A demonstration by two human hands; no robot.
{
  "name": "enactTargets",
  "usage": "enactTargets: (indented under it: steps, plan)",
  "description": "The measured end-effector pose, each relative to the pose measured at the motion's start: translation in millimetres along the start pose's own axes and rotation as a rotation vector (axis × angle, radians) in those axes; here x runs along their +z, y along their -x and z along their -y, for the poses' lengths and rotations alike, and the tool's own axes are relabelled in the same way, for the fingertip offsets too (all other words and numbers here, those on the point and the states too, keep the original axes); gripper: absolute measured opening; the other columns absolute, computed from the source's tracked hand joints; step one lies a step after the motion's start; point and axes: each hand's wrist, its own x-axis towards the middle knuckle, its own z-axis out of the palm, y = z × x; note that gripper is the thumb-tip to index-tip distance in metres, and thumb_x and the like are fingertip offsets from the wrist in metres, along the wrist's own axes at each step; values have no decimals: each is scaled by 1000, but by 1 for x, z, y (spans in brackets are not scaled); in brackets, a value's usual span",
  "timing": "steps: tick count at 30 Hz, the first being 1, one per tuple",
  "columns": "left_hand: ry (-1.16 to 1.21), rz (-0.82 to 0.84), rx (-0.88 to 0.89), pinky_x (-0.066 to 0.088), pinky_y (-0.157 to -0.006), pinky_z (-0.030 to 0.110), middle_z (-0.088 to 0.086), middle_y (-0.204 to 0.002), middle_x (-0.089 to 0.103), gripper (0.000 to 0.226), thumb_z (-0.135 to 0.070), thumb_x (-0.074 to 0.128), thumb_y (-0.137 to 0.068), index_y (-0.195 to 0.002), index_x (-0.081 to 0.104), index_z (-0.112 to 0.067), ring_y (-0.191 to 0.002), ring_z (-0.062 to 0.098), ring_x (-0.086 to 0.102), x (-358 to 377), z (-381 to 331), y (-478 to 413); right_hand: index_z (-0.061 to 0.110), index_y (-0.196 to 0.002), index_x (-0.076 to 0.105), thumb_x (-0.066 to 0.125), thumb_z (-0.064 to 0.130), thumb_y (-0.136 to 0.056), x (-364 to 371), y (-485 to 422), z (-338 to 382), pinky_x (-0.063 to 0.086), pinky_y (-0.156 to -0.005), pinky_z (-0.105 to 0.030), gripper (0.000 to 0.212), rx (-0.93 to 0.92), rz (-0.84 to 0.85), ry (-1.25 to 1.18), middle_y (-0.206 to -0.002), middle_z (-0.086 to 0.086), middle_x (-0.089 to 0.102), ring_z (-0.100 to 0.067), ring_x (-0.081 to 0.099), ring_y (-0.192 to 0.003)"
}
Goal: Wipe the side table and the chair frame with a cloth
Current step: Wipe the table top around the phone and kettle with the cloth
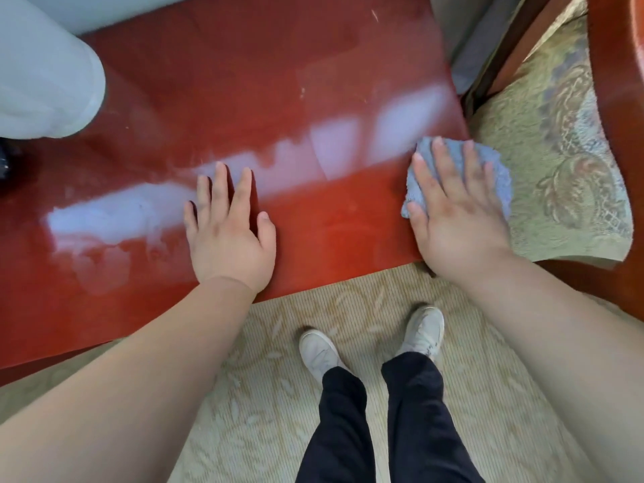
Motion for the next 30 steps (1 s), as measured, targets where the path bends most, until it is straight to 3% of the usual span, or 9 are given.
enactTargets:
  steps: [3, 6, 11, 16, 21, 23, 26, 28, 30]
  plan:
    - [-10, 2, -6, 5, -130, 53, 2, -175, 15, 67, -43, 36, -98, -164, 26, -33, -162, 29, 9, -2, 0, 2, 23, -164, 11, 25, 44, -104, 6, 10, 47, -7, -126, -55, 66, 22, 3, -48, -174, -3, -3, -39, -12, -157]
    - [-17, 4, -10, 6, -130, 53, 3, -175, 16, 67, -41, 36, -98, -164, 28, -32, -162, 31, 10, -3, -2, 1, 26, -164, 11, 30, 46, -103, 22, 31, 92, -9, -126, -52, 67, -215, 46, -51, -173, 2, -5, -36, -15, -157]
    - [-27, -10, 3, 8, -129, 57, 6, -174, 18, 67, -39, 37, -97, -163, 31, -27, -160, 36, 14, -2, -3, 0, 24, -161, 32, 44, 43, -103, 24, 34, 55, 8, -129, -51, 61, -427, -23, -29, -172, 3, 18, -33, 8, -159]
    - [-31, -14, 4, 8, -129, 57, 8, -174, 18, 68, -38, 38, -96, -163, 31, -26, -160, 37, 14, 0, -3, 1, 17, -163, 25, 36, 38, -104, 11, 30, -23, 4, -128, -52, 64, -181, -59, 6, -172, -3, 15, -37, 6, -158]
    - [-51, 3, 3, 10, -127, 62, 11, -173, 19, 69, -38, 37, -95, -162, 31, -22, -159, 41, 14, -1, -4, -1, 18, -164, 15, 31, 40, -103, 11, 27, 26, -10, -127, -50, 67, 71, -71, -50, -173, -8, 3, -39, -7, -157]
    - [-44, 2, 5, 12, -126, 64, 12, -171, 22, 69, -40, 39, -93, -159, 34, -20, -158, 41, 15, -1, -5, -1, 22, -164, 18, 34, 43, -103, 20, 31, 61, -11, -126, -50, 67, -139, -42, -48, -173, -5, 4, -38, -8, -158]
    - [22, -44, -72, 15, -122, 67, 11, -164, 31, 63, -45, 44, -91, -149, 44, -20, -154, 38, 24, -2, -18, -15, 24, -162, 28, 41, 48, -103, 27, 29, 79, 6, -128, -51, 65, -459, -26, -35, -173, -1, 14, -35, 3, -159]
    - [63, -53, -158, 11, -122, 68, 8, -167, 28, 63, -49, 43, -92, -151, 42, -26, -156, 34, 21, -2, -32, -32, 22, -161, 33, 45, 50, -104, 26, 24, 62, 17, -127, -51, 65, -550, -70, -1, -171, -1, 21, -34, 12, -158]
    - [54, -31, -178, 4, -125, 68, 3, -173, 16, 67, -50, 40, -95, -159, 31, -34, -161, 30, 9, 2, -42, -43, 21, -160, 36, 46, 47, -104, 25, 24, 31, 21, -126, -52, 63, -500, -115, 29, -170, 0, 26, -33, 18, -157]
